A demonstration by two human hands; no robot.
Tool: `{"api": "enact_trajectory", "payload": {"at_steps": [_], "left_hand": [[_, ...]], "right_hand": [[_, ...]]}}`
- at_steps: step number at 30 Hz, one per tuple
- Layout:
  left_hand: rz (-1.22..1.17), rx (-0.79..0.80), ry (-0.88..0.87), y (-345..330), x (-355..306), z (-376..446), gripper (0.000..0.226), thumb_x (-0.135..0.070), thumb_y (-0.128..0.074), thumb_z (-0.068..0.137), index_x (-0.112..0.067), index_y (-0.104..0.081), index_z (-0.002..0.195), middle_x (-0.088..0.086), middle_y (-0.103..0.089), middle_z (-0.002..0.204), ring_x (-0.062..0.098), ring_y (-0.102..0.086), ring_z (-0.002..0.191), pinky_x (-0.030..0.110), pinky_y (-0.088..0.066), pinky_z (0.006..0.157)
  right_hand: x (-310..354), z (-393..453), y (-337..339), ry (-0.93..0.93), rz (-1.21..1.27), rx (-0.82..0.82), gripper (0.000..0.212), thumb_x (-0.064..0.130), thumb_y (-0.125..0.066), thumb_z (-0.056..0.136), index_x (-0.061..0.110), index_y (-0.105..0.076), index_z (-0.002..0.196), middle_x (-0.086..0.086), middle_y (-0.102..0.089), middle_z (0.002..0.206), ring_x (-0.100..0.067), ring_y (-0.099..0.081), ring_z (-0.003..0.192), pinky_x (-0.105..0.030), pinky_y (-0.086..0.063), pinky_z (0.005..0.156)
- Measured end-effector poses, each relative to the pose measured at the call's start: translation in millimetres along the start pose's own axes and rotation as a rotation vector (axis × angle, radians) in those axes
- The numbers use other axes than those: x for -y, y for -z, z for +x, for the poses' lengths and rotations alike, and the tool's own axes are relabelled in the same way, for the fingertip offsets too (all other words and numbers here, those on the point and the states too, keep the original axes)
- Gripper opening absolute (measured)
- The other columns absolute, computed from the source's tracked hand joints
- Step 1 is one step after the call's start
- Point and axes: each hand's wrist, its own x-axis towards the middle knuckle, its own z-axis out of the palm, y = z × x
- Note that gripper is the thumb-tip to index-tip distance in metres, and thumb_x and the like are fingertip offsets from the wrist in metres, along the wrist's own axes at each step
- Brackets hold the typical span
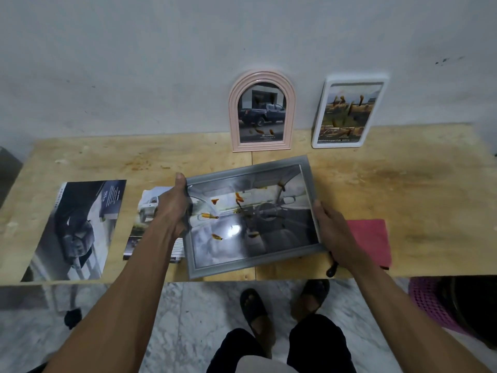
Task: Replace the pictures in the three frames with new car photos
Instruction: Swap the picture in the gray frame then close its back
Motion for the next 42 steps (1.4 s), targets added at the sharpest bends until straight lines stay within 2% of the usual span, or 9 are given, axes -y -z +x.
{"api": "enact_trajectory", "payload": {"at_steps": [5, 9, 12, 14, 16, 19, 25, 31, 42], "left_hand": [[0.141, 0.126, 0.063, 4.0, 21.5, 10.1, 0.077, -0.079, -0.052, 0.081, -0.011, -0.064, 0.114, 0.010, -0.066, 0.105, 0.032, -0.063, 0.092, 0.048, -0.055, 0.083], [0.200, 0.170, 0.070, -0.3, 64.3, -5.1, 0.022, -0.022, -0.048, 0.104, -0.008, -0.062, 0.095, 0.012, -0.061, 0.091, 0.023, -0.056, 0.074, 0.030, -0.051, 0.061], [0.235, 0.153, 0.058, -5.5, 90.3, -9.3, 0.028, 0.005, -0.044, 0.098, -0.010, -0.064, 0.084, 0.009, -0.058, 0.074, 0.022, -0.052, 0.065, 0.024, -0.048, 0.051], [0.235, 0.121, 0.070, -6.5, 101.5, -6.1, 0.033, 0.004, -0.047, 0.097, -0.018, -0.069, 0.085, 0.011, -0.066, 0.081, 0.027, -0.058, 0.073, 0.038, -0.056, 0.069], [0.296, 0.075, 0.041, -7.9, 111.2, 0.1, 0.034, 0.002, -0.050, 0.094, -0.022, -0.073, 0.095, 0.015, -0.073, 0.099, 0.031, -0.064, 0.082, 0.050, -0.058, 0.084], [0.478, 0.006, -0.070, -15.1, 115.0, -0.7, 0.039, 0.001, -0.049, 0.096, -0.015, -0.065, 0.128, 0.012, -0.069, 0.120, 0.034, -0.064, 0.105, 0.045, -0.054, 0.097], [0.582, 0.024, -0.150, -29.0, 109.6, -9.4, 0.053, 0.014, -0.057, 0.084, -0.010, -0.058, 0.131, 0.014, -0.063, 0.118, 0.028, -0.056, 0.096, 0.021, -0.049, 0.065], [0.737, 0.008, -0.156, -36.6, 106.6, -14.1, 0.047, 0.002, -0.069, 0.083, -0.011, -0.059, 0.127, 0.019, -0.063, 0.125, 0.044, -0.054, 0.117, 0.050, -0.047, 0.098], [0.715, 0.027, -0.211, -37.2, 107.3, -18.5, 0.045, 0.009, -0.066, 0.083, -0.004, -0.059, 0.125, 0.020, -0.064, 0.120, 0.035, -0.057, 0.098, 0.041, -0.050, 0.089]], "right_hand": [[-21.3, 1.9, -12.9, 0.041, 0.107, -0.118, 0.032, 0.034, -0.043, 0.104, 0.009, -0.062, 0.111, 0.005, -0.064, 0.092, 0.011, -0.061, 0.072, -0.006, -0.043, 0.056], [-45.8, 18.4, -21.3, -0.014, 0.084, -0.198, 0.037, 0.036, -0.045, 0.103, 0.008, -0.066, 0.115, -0.002, -0.069, 0.104, -0.008, -0.065, 0.092, -0.005, -0.045, 0.059], [-61.0, 25.3, -27.4, -0.090, 0.054, -0.238, 0.035, 0.031, -0.044, 0.103, 0.002, -0.064, 0.102, -0.002, -0.064, 0.087, -0.012, -0.059, 0.078, -0.004, -0.040, 0.052], [-67.2, 27.6, -30.8, -0.119, -0.003, -0.271, 0.035, 0.027, -0.040, 0.104, 0.001, -0.057, 0.088, -0.002, -0.055, 0.074, -0.016, -0.053, 0.068, -0.009, -0.036, 0.048], [-72.3, 29.9, -35.7, -0.132, -0.051, -0.297, 0.030, 0.026, -0.036, 0.105, 0.003, -0.054, 0.098, -0.002, -0.055, 0.082, -0.018, -0.053, 0.074, -0.020, -0.040, 0.060], [-79.2, 33.8, -40.1, -0.148, -0.107, -0.335, 0.020, 0.019, -0.036, 0.104, 0.004, -0.049, 0.104, -0.001, -0.052, 0.084, -0.020, -0.051, 0.077, -0.032, -0.038, 0.070], [-90.0, 38.6, -40.5, -0.111, -0.364, -0.324, 0.005, 0.008, -0.042, 0.095, 0.008, -0.045, 0.091, -0.011, -0.053, 0.087, -0.029, -0.053, 0.080, -0.039, -0.041, 0.067], [-94.2, 42.3, -31.8, -0.072, -0.482, -0.290, 0.026, 0.013, -0.040, 0.097, -0.005, -0.057, 0.108, -0.023, -0.055, 0.118, -0.038, -0.053, 0.107, -0.052, -0.046, 0.095], [-94.7, 40.3, -25.6, -0.002, -0.461, -0.306, 0.024, 0.013, -0.040, 0.096, -0.001, -0.059, 0.103, -0.017, -0.057, 0.109, -0.032, -0.053, 0.099, -0.041, -0.047, 0.083]]}}
